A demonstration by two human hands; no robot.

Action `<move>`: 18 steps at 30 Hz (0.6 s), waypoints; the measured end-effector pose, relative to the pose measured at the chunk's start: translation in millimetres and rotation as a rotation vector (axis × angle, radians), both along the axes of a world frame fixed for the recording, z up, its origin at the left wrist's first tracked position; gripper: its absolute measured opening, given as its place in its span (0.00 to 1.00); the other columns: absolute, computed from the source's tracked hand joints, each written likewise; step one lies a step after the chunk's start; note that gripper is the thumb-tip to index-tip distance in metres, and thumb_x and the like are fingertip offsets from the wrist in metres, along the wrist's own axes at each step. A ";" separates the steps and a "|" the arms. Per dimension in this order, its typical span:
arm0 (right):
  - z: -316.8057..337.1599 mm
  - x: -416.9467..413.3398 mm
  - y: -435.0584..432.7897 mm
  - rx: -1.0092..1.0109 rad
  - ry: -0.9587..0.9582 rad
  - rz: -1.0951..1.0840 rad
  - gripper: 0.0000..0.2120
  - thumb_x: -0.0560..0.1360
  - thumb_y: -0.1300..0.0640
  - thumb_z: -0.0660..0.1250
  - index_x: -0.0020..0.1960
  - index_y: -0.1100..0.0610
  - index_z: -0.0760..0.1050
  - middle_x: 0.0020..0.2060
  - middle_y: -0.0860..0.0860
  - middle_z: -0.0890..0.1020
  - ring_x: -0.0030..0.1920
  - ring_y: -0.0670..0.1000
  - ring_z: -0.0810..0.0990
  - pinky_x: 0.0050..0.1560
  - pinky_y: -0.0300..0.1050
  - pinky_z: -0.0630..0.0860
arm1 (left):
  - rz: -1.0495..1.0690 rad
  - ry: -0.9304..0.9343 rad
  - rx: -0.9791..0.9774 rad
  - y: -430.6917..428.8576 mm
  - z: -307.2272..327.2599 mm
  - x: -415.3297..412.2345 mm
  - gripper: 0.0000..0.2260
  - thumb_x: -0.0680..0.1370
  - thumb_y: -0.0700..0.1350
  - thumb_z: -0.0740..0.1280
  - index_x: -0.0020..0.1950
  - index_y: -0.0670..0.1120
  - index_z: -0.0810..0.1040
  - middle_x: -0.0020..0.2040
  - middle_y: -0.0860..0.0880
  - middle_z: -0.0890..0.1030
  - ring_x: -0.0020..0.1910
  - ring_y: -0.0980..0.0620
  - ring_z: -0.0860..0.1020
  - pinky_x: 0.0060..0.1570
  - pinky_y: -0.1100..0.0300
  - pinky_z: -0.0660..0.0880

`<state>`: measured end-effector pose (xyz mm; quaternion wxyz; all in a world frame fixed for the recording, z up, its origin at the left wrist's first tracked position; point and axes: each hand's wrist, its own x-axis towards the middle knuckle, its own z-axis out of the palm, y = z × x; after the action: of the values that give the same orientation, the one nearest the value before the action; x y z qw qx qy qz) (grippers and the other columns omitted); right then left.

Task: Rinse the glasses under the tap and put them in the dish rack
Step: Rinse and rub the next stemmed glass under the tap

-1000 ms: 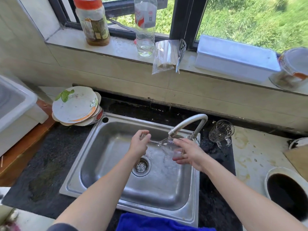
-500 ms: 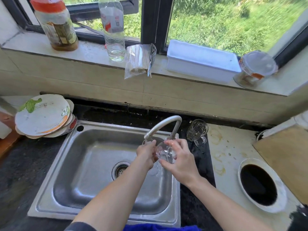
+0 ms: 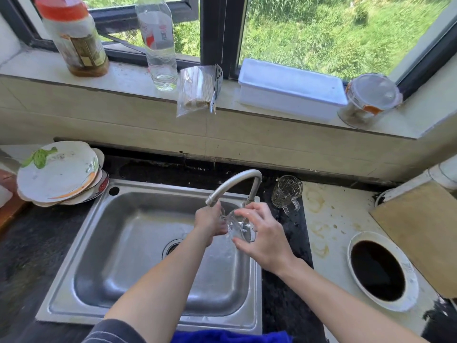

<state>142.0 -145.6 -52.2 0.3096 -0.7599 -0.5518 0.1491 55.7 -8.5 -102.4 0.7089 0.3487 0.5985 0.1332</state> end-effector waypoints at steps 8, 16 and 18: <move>4.6 11.2 7.3 -0.027 0.792 -0.466 0.21 0.65 0.54 0.79 0.55 0.43 0.76 0.51 0.51 0.80 0.47 0.50 0.83 0.45 0.49 0.83 | 0.048 -0.346 -0.205 4.2 -9.0 -9.7 0.04 0.76 0.39 0.64 0.45 0.47 0.73 0.36 0.49 0.69 0.25 0.55 0.63 0.18 0.67 0.57; -15.9 16.5 9.7 -0.250 1.379 -0.775 0.12 0.77 0.52 0.63 0.57 0.56 0.72 0.53 0.62 0.78 0.41 0.61 0.83 0.29 0.43 0.74 | 0.222 -0.729 -0.442 2.6 -3.9 -23.1 0.03 0.77 0.39 0.59 0.49 0.44 0.71 0.45 0.41 0.80 0.22 0.57 0.68 0.18 0.69 0.61; -27.6 13.0 9.2 -0.286 1.494 -0.854 0.15 0.76 0.48 0.63 0.57 0.58 0.71 0.54 0.63 0.77 0.38 0.60 0.82 0.25 0.41 0.73 | 0.214 -0.784 -0.455 1.7 0.8 -23.5 0.10 0.73 0.36 0.61 0.53 0.42 0.71 0.47 0.41 0.82 0.22 0.57 0.67 0.19 0.69 0.61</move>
<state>154.9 -136.4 -79.7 0.5213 -0.6366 0.1518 0.5477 32.1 -6.8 -101.6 0.9223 0.0440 0.3320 0.1927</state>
